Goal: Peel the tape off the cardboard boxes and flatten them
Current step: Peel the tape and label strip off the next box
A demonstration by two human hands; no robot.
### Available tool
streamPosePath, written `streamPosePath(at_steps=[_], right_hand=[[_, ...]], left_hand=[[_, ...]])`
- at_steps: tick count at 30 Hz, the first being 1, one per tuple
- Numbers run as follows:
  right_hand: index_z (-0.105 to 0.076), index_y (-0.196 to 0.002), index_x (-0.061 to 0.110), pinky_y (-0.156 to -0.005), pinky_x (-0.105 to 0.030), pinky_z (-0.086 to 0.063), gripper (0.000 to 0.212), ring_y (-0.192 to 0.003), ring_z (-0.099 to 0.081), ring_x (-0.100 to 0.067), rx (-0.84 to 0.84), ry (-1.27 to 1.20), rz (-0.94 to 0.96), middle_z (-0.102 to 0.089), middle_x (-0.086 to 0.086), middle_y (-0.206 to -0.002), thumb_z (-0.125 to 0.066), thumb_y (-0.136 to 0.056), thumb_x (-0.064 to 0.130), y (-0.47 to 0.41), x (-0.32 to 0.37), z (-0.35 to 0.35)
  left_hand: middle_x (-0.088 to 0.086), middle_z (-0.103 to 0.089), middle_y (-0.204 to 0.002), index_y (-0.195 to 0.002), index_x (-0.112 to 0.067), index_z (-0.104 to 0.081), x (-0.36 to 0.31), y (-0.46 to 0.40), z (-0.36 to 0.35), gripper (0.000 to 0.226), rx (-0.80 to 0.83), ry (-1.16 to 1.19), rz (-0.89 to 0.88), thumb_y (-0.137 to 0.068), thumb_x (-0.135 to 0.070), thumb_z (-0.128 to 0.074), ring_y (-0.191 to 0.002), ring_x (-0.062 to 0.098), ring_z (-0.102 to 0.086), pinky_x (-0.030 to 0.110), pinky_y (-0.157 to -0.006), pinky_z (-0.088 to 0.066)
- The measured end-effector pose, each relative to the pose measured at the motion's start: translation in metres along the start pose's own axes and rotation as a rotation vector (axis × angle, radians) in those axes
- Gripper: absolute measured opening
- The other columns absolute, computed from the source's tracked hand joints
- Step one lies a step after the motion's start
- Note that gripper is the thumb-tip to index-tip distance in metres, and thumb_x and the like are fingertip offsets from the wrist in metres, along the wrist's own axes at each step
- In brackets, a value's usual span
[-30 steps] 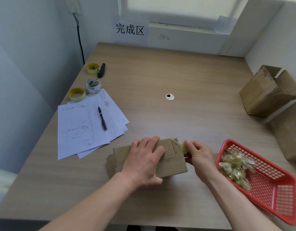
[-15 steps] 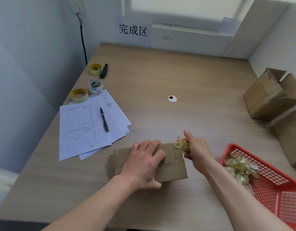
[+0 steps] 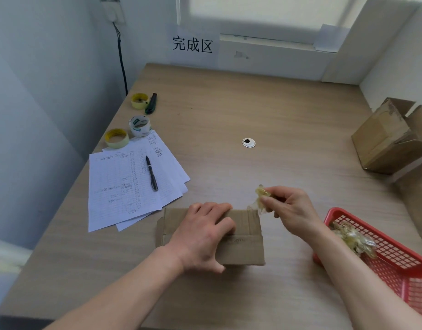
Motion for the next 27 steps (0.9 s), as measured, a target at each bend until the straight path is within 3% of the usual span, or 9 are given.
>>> streamPosePath(at_steps=[4,7,10,12,14,16,18,21,27], right_hand=[[-0.06,-0.112,0.025,-0.05,-0.027,-0.05,0.022,-0.059,-0.064,-0.014,0.077,-0.213,-0.296,-0.066,0.002,-0.063,-0.065,-0.094,0.013,-0.012,-0.018,-0.013],[-0.063,-0.092,0.012,-0.044,-0.027,-0.045,0.007,-0.051,-0.058,-0.012,0.042,-0.221,-0.433,-0.059,0.001,-0.061,-0.064,-0.095,0.019,-0.015,-0.028,-0.022],[-0.065,-0.072,0.009,-0.043,-0.025,-0.041,0.037,-0.047,-0.053,-0.011,0.064,-0.11,-0.415,-0.056,0.002,-0.057,-0.06,-0.098,0.035,-0.015,-0.029,-0.028],[-0.071,-0.071,0.009,-0.044,-0.026,-0.042,0.05,-0.046,-0.052,-0.011,0.123,-0.022,-0.384,-0.059,0.005,-0.054,-0.057,-0.095,0.051,-0.014,-0.024,-0.029],[-0.074,-0.075,0.011,-0.048,-0.026,-0.044,0.056,-0.049,-0.053,-0.012,0.236,0.054,-0.36,-0.058,0.006,-0.055,-0.064,-0.079,0.066,-0.013,-0.018,-0.028],[-0.076,-0.078,0.015,-0.053,-0.026,-0.048,0.05,-0.056,-0.057,-0.01,0.377,0.146,-0.314,-0.059,0.008,-0.059,-0.071,-0.069,0.064,-0.013,-0.016,-0.027],[-0.076,-0.076,0.013,-0.055,-0.027,-0.052,0.04,-0.058,-0.058,-0.011,0.438,0.187,-0.3,-0.059,0.007,-0.058,-0.072,-0.076,0.052,-0.013,-0.019,-0.026],[-0.071,-0.067,0.006,-0.054,-0.032,-0.051,0.043,-0.052,-0.054,-0.017,0.36,0.173,-0.364,-0.054,0.0,-0.053,-0.066,-0.093,0.04,-0.012,-0.033,-0.027],[-0.061,-0.062,0.004,-0.044,-0.03,-0.049,0.052,-0.043,-0.056,-0.019,0.142,0.333,-0.388,-0.056,-0.004,-0.048,-0.055,-0.099,0.041,-0.006,-0.048,-0.033]], left_hand=[[0.002,-0.046,-0.14,-0.102,-0.029,-0.048,-0.003,0.001,0.0,0.072,-0.015,0.0,-0.011,-0.044,-0.062,-0.076,-0.12,0.027,-0.048,0.043,-0.094,-0.04],[0.003,-0.048,-0.138,-0.102,-0.029,-0.048,-0.004,0.001,-0.002,0.074,-0.024,0.0,-0.015,-0.042,-0.063,-0.075,-0.117,0.027,-0.05,0.043,-0.092,-0.042],[0.002,-0.047,-0.138,-0.102,-0.03,-0.048,-0.005,0.004,-0.004,0.073,-0.021,0.011,-0.025,-0.042,-0.064,-0.074,-0.117,0.026,-0.049,0.04,-0.093,-0.036],[0.002,-0.046,-0.138,-0.102,-0.03,-0.048,-0.005,0.006,-0.005,0.074,-0.021,-0.007,-0.038,-0.042,-0.065,-0.073,-0.117,0.026,-0.048,0.039,-0.092,-0.031],[0.002,-0.047,-0.137,-0.102,-0.03,-0.047,-0.006,0.008,-0.006,0.075,-0.017,-0.015,-0.041,-0.041,-0.065,-0.073,-0.116,0.027,-0.048,0.038,-0.091,-0.03],[0.003,-0.047,-0.136,-0.102,-0.03,-0.047,-0.006,0.009,-0.006,0.074,-0.018,-0.011,-0.043,-0.041,-0.063,-0.073,-0.115,0.027,-0.048,0.039,-0.091,-0.031],[0.004,-0.047,-0.137,-0.102,-0.029,-0.048,-0.009,0.011,-0.007,0.074,-0.012,-0.012,-0.049,-0.041,-0.062,-0.074,-0.117,0.028,-0.048,0.041,-0.093,-0.033],[0.005,-0.047,-0.138,-0.104,-0.028,-0.048,-0.016,0.014,-0.014,0.073,0.005,-0.02,-0.062,-0.043,-0.058,-0.074,-0.12,0.03,-0.048,0.043,-0.096,-0.035],[0.006,-0.048,-0.137,-0.104,-0.028,-0.048,-0.019,0.014,-0.017,0.073,0.019,-0.026,-0.062,-0.042,-0.057,-0.074,-0.121,0.03,-0.047,0.044,-0.097,-0.036]])
Point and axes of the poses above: each hand's wrist, its own y-axis away from the middle knuckle, its own z-axis out of the back of the hand, x = y × z, the point moved 4 cm from there along -y, towards the middle knuckle
